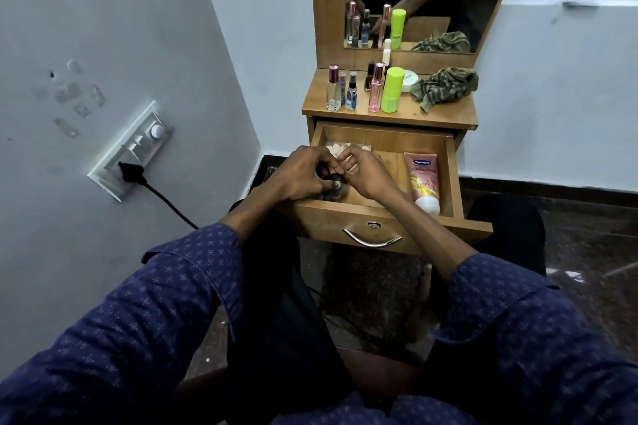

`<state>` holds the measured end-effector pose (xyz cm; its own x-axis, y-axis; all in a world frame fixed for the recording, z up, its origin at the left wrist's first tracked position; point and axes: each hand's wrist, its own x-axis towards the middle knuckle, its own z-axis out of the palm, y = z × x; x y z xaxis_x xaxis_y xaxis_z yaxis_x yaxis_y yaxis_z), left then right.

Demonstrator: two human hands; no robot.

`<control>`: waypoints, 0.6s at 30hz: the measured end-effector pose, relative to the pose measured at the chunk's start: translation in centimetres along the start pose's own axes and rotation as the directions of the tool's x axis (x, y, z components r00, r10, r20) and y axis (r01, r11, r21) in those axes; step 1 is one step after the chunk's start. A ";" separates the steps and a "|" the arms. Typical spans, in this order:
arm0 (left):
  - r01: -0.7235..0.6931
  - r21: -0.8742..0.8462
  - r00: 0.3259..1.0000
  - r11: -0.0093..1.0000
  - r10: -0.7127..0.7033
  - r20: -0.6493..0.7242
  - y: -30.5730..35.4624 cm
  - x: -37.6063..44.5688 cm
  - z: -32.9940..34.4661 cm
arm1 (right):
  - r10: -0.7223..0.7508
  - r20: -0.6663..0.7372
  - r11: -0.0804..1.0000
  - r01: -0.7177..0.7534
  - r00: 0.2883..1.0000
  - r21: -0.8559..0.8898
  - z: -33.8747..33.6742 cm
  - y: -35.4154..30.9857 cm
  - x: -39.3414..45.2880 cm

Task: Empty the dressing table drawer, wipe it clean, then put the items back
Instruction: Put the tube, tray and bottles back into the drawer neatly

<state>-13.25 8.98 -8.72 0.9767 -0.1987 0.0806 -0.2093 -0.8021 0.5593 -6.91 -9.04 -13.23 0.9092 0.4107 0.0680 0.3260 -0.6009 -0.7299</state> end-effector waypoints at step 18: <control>0.034 0.043 0.970 0.999 -0.043 0.241 0.4 0.7 0.8 | 0.281 0.405 0.954 -0.298 0.870 -0.022 0.3 1.9 0.1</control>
<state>-12.68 8.05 -9.06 0.9449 -0.2939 -0.1446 -0.1782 -0.8317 0.5259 -6.32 -9.93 -14.84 0.7778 0.4661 -0.4216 0.0455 -0.7109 -0.7019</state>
